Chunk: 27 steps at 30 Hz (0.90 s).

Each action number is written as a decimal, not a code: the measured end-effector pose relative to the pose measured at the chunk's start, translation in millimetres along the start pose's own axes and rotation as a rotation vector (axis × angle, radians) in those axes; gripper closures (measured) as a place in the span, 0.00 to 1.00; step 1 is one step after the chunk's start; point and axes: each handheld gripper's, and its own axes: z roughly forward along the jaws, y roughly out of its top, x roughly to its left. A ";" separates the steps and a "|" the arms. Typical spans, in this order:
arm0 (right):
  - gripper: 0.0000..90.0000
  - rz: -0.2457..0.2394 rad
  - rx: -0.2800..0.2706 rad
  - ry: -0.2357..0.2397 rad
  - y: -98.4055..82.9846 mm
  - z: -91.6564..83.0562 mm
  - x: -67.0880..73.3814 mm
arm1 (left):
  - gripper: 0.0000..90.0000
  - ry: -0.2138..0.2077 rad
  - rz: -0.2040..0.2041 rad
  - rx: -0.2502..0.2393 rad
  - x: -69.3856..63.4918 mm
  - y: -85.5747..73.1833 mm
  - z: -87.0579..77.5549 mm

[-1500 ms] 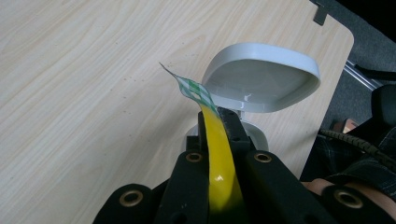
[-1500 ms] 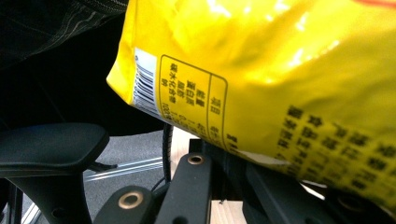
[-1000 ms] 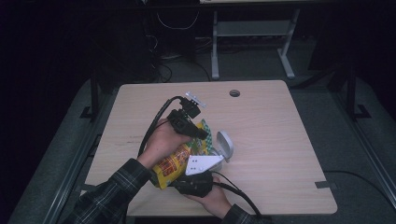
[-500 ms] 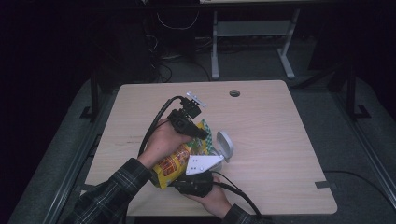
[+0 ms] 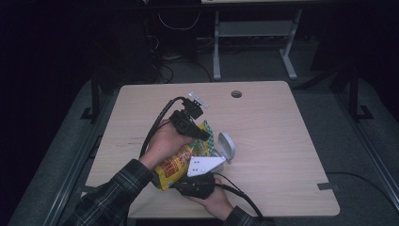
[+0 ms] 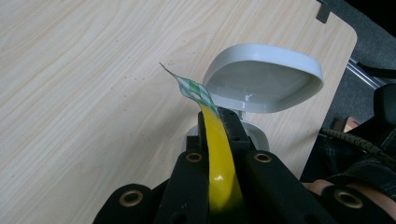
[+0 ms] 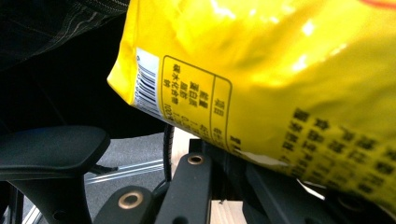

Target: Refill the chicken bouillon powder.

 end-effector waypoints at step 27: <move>1.00 -0.006 -0.008 -0.004 0.8 -0.8 0.3 | 1.00 0.003 -0.003 0.013 -0.3 2.4 1.0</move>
